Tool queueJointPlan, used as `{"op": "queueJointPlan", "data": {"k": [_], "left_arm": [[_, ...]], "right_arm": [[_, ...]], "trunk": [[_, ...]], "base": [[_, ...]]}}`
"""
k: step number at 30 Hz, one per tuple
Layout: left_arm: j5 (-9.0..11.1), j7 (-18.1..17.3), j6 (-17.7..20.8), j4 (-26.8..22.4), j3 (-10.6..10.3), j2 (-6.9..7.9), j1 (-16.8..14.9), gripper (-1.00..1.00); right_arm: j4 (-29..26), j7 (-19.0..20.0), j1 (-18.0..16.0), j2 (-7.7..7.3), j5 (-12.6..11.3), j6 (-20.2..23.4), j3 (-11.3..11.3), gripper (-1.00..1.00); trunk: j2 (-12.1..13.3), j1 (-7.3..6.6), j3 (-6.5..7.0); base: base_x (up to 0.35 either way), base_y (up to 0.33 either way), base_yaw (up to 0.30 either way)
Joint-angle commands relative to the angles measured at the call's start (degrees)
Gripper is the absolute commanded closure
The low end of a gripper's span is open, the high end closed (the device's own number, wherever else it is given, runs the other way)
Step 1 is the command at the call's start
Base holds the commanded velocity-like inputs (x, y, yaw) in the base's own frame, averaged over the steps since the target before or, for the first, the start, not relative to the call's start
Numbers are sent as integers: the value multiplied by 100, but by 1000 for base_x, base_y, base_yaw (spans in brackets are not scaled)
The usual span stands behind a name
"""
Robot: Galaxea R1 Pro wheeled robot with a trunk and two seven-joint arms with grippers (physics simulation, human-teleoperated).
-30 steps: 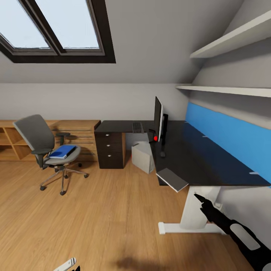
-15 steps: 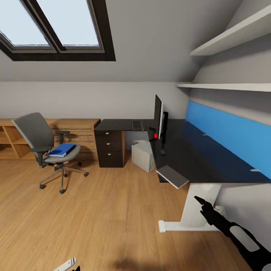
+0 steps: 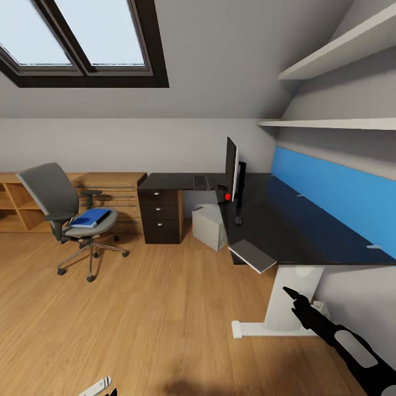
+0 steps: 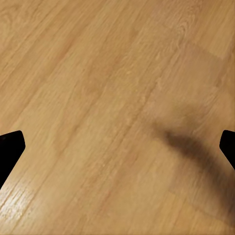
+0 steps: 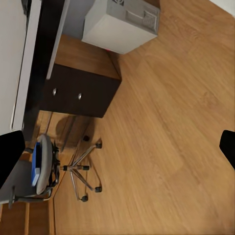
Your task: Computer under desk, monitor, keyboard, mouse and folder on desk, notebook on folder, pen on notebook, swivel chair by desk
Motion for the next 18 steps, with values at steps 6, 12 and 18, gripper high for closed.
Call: {"op": "queueJointPlan", "data": {"k": [6,12,18], "left_arm": [[57,-7,-20,1,-14,3,-3,-100],[57,-25,-24,1,-14,8,-3,-100],[57,-28,-22,1,-14,11,-3,-100]], "right_arm": [[0,13,-5,78,-36,0,30,-100],[-9,13,-5,139,-33,1,34,-100],[-17,13,-5,158,-32,2,38,-100]], "trunk": [[-3,-1,-6],[-3,-1,-6],[-3,-1,-6]], "base": [[0,0,0],[0,0,0],[0,0,0]]}}
